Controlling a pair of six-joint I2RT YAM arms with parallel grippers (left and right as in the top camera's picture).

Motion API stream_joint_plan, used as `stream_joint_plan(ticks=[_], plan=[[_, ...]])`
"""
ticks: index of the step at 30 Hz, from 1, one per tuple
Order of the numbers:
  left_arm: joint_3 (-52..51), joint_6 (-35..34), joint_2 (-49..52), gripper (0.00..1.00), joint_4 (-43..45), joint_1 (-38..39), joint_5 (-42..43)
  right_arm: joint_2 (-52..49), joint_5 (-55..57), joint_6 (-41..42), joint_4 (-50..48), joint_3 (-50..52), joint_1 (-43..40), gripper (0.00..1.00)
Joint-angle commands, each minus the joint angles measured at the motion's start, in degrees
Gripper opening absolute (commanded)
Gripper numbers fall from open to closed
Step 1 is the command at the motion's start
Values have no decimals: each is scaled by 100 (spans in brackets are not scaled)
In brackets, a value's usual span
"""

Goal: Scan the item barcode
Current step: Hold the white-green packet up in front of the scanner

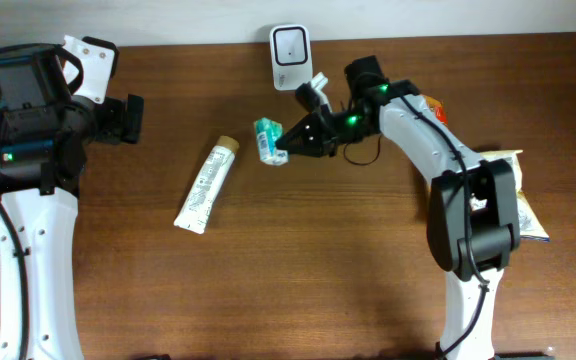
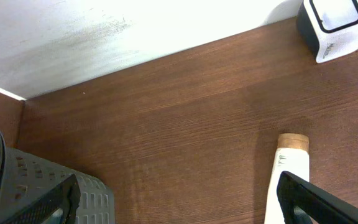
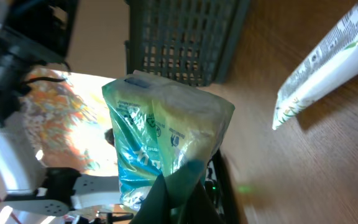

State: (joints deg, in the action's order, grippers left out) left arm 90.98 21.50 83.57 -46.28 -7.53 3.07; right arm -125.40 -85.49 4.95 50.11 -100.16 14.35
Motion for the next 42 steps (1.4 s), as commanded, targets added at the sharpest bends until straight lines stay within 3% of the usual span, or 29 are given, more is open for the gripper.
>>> stream_joint_plan(ticks=[1, 5, 12, 15, 18, 21, 23, 25, 27, 30, 32, 38, 42], plan=[[63, 48, -66, 99, 9, -15, 59, 680, -345, 197, 0, -15, -396, 4], [63, 48, -66, 99, 11, -15, 59, 1582, -345, 306, 9, -13, -1193, 4], [63, 48, -66, 99, 11, -15, 61, 1587, -341, 326, -170, -13, -1250, 4], [63, 48, -66, 99, 11, -15, 59, 1587, 907, 1202, -1172, -13, -1248, 4], [63, 48, -66, 99, 11, -15, 59, 1587, 2682, 1226, -1093, -92, -1040, 4], [63, 48, -66, 99, 11, -15, 59, 1561, 5831, 474, 321, -1246, -367, 4], [63, 50, -66, 99, 11, -15, 59, 1530, 9092, -173, 765, -2159, 328, 4], [63, 50, -66, 99, 11, -15, 59, 1401, 11261, -1414, -190, -2194, 944, 4], [63, 48, -66, 99, 11, -15, 59, 861, 12045, -3134, -1631, -2194, 1235, 4], [63, 48, -66, 99, 11, -15, 59, 140, 12220, -5021, -3056, -2194, 1226, 4], [63, 48, -66, 99, 11, -15, 59, -293, 12216, -5480, -3523, -2194, 1226, 4], [63, 48, -66, 99, 11, -15, 59, -1554, 12146, -6522, -4356, -2194, 1231, 4], [63, 48, -66, 99, 9, -15, 59, -1685, 11669, -6516, -4487, -2194, 1233, 4]])
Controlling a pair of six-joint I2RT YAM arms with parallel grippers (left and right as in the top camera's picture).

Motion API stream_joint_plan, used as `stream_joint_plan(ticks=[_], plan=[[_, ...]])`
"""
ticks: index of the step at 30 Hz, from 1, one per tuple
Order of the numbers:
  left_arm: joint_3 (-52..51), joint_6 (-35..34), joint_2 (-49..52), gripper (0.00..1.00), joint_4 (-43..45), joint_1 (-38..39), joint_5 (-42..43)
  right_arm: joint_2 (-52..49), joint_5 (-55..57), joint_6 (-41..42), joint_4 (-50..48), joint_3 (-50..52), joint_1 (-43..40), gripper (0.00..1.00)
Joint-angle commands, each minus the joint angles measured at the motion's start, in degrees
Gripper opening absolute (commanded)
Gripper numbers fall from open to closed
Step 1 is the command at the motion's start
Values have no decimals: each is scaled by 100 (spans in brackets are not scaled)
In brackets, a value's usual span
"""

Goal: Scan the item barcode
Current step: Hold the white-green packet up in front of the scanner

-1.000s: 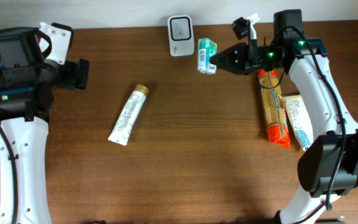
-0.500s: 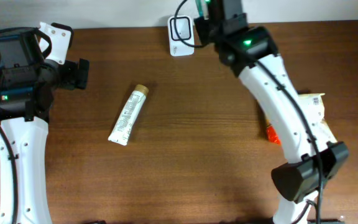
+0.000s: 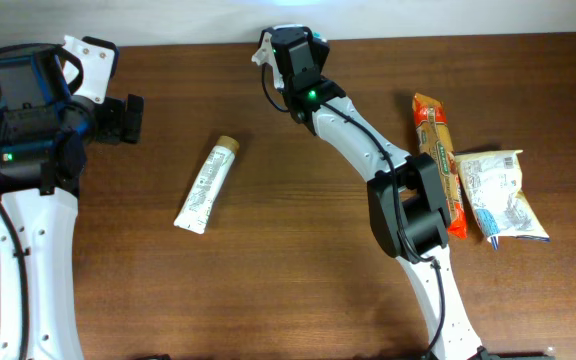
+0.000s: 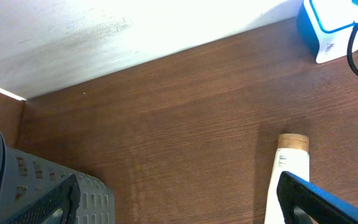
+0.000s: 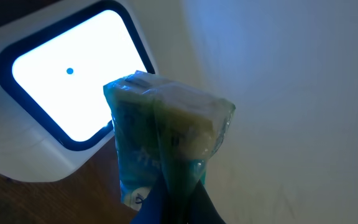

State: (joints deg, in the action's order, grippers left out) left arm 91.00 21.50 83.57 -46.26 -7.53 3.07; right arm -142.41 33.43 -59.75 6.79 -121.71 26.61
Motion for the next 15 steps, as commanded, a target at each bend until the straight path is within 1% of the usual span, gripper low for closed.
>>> stream_joint_plan(ticks=[1, 3, 8, 15], plan=[[61, 48, -66, 99, 7, -15, 59, 15, -330, -46, -188, -39, 7, 4], [61, 48, -66, 99, 9, -15, 59, -31, -518, -46, -354, -39, 7, 4], [61, 50, -66, 99, 9, -15, 59, -293, -452, -146, -946, -39, 0, 4], [61, 48, -66, 99, 9, -15, 59, -426, -673, -153, -1005, -39, -4, 4]])
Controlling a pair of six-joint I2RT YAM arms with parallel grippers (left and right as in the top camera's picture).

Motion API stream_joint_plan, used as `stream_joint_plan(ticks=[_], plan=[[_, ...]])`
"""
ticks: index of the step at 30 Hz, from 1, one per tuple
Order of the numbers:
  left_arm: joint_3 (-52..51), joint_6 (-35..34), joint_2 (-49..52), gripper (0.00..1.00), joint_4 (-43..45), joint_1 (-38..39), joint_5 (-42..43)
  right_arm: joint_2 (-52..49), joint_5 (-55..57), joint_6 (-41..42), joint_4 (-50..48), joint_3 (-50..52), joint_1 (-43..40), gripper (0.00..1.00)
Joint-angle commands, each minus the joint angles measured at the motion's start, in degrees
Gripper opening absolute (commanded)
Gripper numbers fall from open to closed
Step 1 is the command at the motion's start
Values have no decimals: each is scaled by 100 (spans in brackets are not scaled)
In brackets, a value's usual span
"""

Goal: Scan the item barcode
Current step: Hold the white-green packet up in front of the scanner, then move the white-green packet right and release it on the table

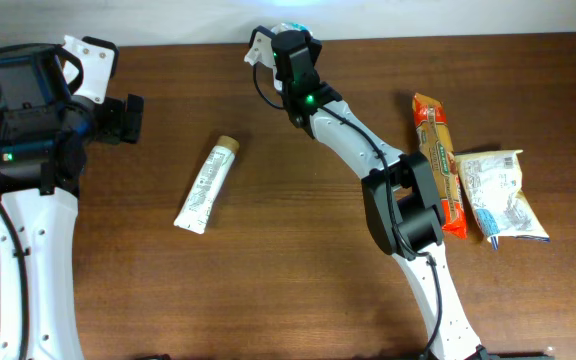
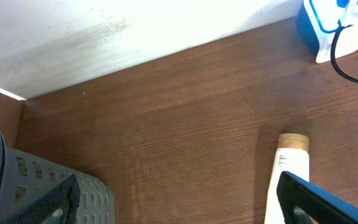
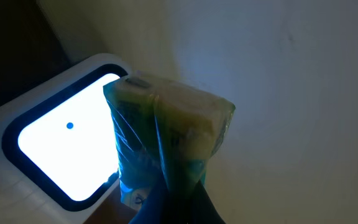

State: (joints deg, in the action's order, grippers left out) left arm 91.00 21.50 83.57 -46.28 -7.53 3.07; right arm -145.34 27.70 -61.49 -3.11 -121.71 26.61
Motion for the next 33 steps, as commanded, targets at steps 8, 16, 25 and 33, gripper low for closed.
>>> stream_joint_plan(ticks=[8, 16, 25, 33], plan=[[61, 48, -66, 99, 11, -15, 59, 1482, -74, 1241, 1631, -39, 44, 4], [61, 50, -66, 99, 11, -15, 59, 2583, -1720, 7040, 8710, 254, -1078, 4], [61, 48, -66, 99, 9, -15, 59, 2577, -2105, 6970, 8070, 2702, -2083, 49], [61, 48, -66, 99, 11, -15, 59, 2529, -5309, 7010, 7829, 151, -1611, 67]])
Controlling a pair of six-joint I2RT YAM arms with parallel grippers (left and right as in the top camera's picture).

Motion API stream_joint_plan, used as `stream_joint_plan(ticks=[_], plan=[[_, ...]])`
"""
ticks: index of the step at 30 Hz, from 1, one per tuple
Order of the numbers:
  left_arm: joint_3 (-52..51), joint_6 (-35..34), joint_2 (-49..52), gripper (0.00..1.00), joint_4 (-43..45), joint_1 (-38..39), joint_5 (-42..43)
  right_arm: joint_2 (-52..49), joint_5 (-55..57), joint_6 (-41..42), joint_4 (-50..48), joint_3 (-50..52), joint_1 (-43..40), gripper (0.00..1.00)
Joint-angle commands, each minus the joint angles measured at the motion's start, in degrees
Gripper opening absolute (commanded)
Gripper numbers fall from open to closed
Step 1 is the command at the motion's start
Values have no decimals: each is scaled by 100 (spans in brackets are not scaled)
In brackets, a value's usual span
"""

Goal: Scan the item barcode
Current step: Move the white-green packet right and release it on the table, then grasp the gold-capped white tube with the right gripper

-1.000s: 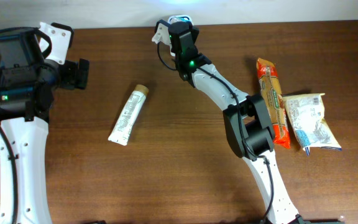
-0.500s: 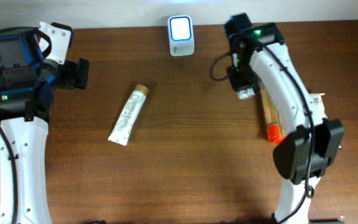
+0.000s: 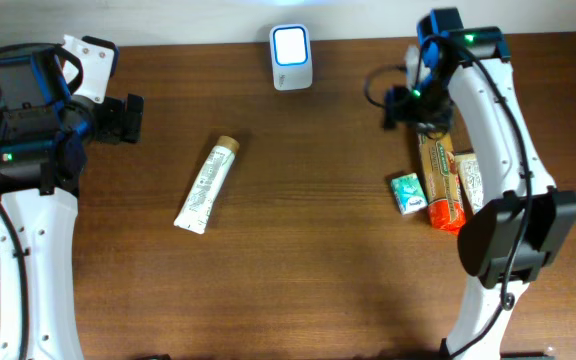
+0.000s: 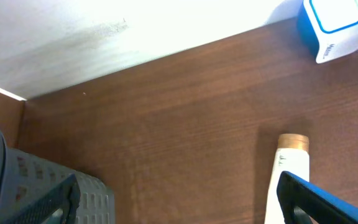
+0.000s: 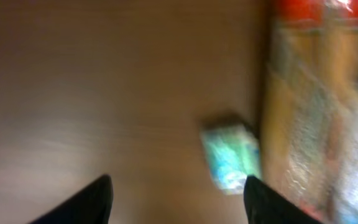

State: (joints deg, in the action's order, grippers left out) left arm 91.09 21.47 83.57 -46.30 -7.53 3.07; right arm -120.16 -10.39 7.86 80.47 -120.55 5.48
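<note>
The green packet (image 3: 406, 193) lies flat on the table at the right, touching the left side of an orange snack bar (image 3: 441, 178). The white scanner (image 3: 291, 45) stands at the back edge with its window lit. My right gripper (image 3: 405, 104) hangs open and empty above the table, behind the packet. The right wrist view is blurred; the green packet (image 5: 232, 158) shows below, between the spread fingers (image 5: 97, 199). My left gripper (image 3: 128, 118) stays at the far left, open (image 4: 179, 205) and empty. The scanner (image 4: 331, 28) is far from it.
A white toothpaste tube (image 3: 206, 185) lies left of centre, its cap end (image 4: 293, 142) also in the left wrist view. A pale snack bag (image 3: 475, 170) lies right of the orange bar. A grey basket (image 4: 48, 186) sits at the far left.
My right gripper held the green packet up at the scanner's window. Now the packet lies on the table beside the orange bar, and the gripper is open, away to the right of the scanner.
My right gripper held the green packet in the air just in front of the scanner. Then it held it against the lit window at two moments. Now the packet lies at the right with the other snacks, let go. The left arm has not moved.
</note>
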Motion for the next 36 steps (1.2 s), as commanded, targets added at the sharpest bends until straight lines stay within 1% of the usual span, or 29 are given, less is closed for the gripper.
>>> stream_joint_plan(ticks=[1, 2, 5, 7, 9, 11, 14, 15, 17, 18, 19, 20, 21, 22, 24, 25, 26, 27, 28, 29, 31, 33, 34, 36], plan=[[52, 50, -66, 99, 13, -15, 59, -39, -1569, 337, -848, 138, 750, 67], [52, 50, -66, 99, 13, -15, 59, -223, -1578, 743, -1325, 286, 1239, 67], [52, 50, -66, 99, 13, -15, 59, -732, -1576, 1725, -2288, 535, 2280, 68], [52, 50, -66, 99, 13, -15, 59, -1036, -1574, 2087, -2809, 592, 2763, 68], [52, 52, -66, 99, 13, -15, 59, -1471, -1132, 2885, -3329, 592, 3307, 68], [52, 50, -66, 99, 13, -15, 59, -1722, -1119, 2929, -3777, 592, 3585, 70], [52, 50, -66, 99, 13, -15, 59, -2002, -706, 2927, -3901, 597, 3849, 70], [52, 50, -66, 99, 13, -15, 59, -2107, -695, 2929, -3895, 601, 3921, 66], [52, 50, -66, 99, 13, -15, 59, -2177, -695, 2927, -3873, 601, 3956, 53], [52, 52, -66, 99, 13, -15, 59, -2177, -693, 2903, -3781, 601, 3945, 38], [52, 50, -66, 99, 13, -15, 59, -2175, -695, 2723, -3560, 601, 3945, 21], [52, 52, -66, 99, 11, -15, 59, -2164, -697, 2295, -3329, 601, 3928, 9], [52, 50, -66, 99, 13, -15, 59, -2153, -715, 2065, -3093, 599, 3869, 4], [52, 50, -66, 99, 13, -15, 59, -2103, -758, 1676, -2776, 599, 3748, 4], [52, 52, -66, 99, 13, -15, 59, -1969, -887, 278, -2020, 505, 3423, 4], [52, 50, -66, 99, 11, -15, 59, -1969, -885, -804, -1438, 321, 3204, 7], [52, 50, -66, 99, 13, -15, 59, -1969, -883, -1615, -1130, 271, 3049, 12], [52, 50, -66, 99, 13, -15, 59, -1969, -879, -2269, -918, 262, 2892, 13], [52, 50, -66, 99, 11, -15, 59, -1971, -874, -2457, -892, 262, 2780, 16], [52, 52, -66, 99, 13, -15, 59, -1971, -885, -2498, -931, 262, 2671, 37], [52, 50, -66, 99, 13, -15, 59, -1971, -1283, -2081, -874, 260, 2330, 59], [52, 50, -66, 99, 13, -15, 59, -1982, -2035, -2092, -734, 273, 2011, 64], [52, 50, -66, 99, 11, -15, 59, -1982, -2376, -2118, -791, 380, 1917, 64], [52, 50, -66, 99, 13, -15, 59, -1982, -2675, -2116, -935, 691, 1967, 64]])
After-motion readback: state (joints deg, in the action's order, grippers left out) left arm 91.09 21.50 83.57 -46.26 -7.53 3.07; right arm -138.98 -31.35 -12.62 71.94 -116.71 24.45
